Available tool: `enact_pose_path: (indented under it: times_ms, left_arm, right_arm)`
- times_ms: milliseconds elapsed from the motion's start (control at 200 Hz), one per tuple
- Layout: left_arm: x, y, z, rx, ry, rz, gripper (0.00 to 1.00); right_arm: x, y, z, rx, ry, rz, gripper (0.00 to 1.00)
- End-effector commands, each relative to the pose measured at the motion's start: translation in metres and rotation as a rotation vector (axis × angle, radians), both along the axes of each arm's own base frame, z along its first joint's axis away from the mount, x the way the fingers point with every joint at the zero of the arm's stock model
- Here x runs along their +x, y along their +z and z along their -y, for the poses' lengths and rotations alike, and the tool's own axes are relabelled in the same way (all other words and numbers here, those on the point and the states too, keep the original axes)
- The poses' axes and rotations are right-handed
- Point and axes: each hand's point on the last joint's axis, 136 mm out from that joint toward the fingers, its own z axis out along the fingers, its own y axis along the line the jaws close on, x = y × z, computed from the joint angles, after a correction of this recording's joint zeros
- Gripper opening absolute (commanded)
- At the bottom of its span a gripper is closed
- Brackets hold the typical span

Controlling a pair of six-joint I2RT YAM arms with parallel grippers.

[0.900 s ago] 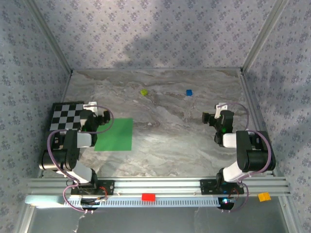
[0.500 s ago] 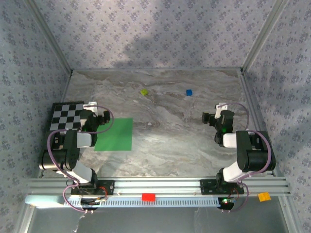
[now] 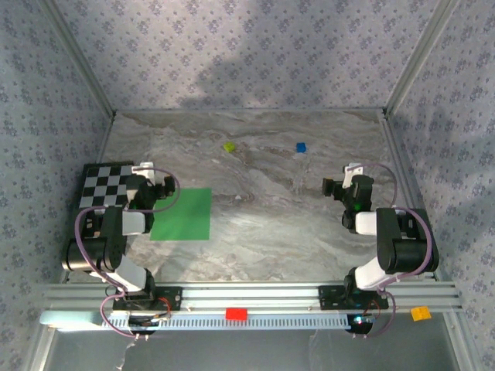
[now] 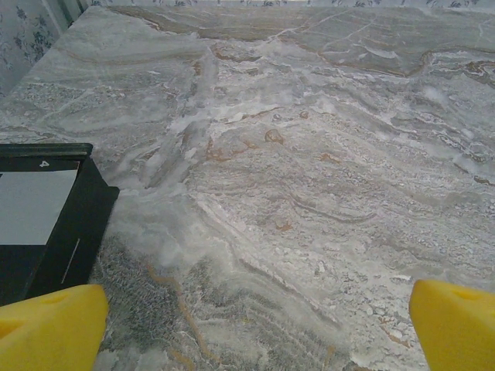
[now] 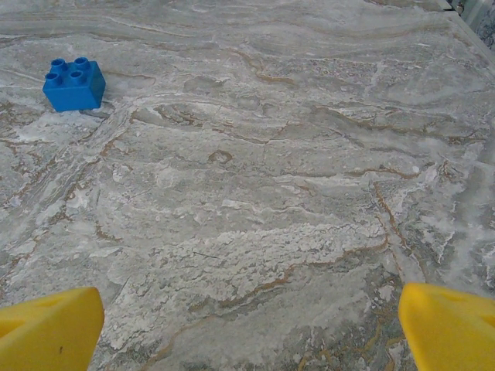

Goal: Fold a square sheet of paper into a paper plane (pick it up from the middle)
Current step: Move the square sheet of paper to the center of the table.

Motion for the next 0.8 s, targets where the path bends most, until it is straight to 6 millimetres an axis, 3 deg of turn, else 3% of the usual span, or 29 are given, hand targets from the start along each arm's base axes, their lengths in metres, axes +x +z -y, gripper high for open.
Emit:
enact_pose_path:
  times_ms: [0, 180, 315, 415, 535, 695, 795]
  left_arm:
    - [0.005, 0.01, 0.005, 0.003, -0.033, 0.032, 1.0]
    - [-0.008, 0.033, -0.004, 0.005, 0.028, 0.085, 1.0]
    - [-0.015, 0.049, -0.014, -0.068, 0.114, -0.01, 1.0]
    - [-0.025, 0.059, -0.018, -0.183, 0.205, -0.091, 1.0]
    - [-0.038, 0.063, 0.002, -0.359, 0.159, -0.178, 1.0]
    - [-0.058, 0.057, 0.047, -0.609, -0.005, -0.27, 1.0]
    - [-0.076, 0.043, 0.071, -0.687, -0.073, -0.389, 0.97]
  right_arm:
    - [0.006, 0.012, -0.004, -0.002, 0.026, 0.042, 1.0]
    - [0.003, 0.02, -0.011, -0.036, 0.044, 0.059, 1.0]
    - [0.002, 0.04, -0.011, -0.01, 0.031, -0.018, 1.0]
    - [-0.002, 0.06, -0.017, 0.078, 0.008, -0.09, 1.0]
    - [-0.014, 0.071, -0.026, 0.323, -0.084, -0.233, 1.0]
    - [-0.036, 0.069, -0.097, 0.666, 0.197, -0.455, 1.0]
    - [-0.049, 0.07, -0.126, 0.662, 0.257, -0.47, 1.0]
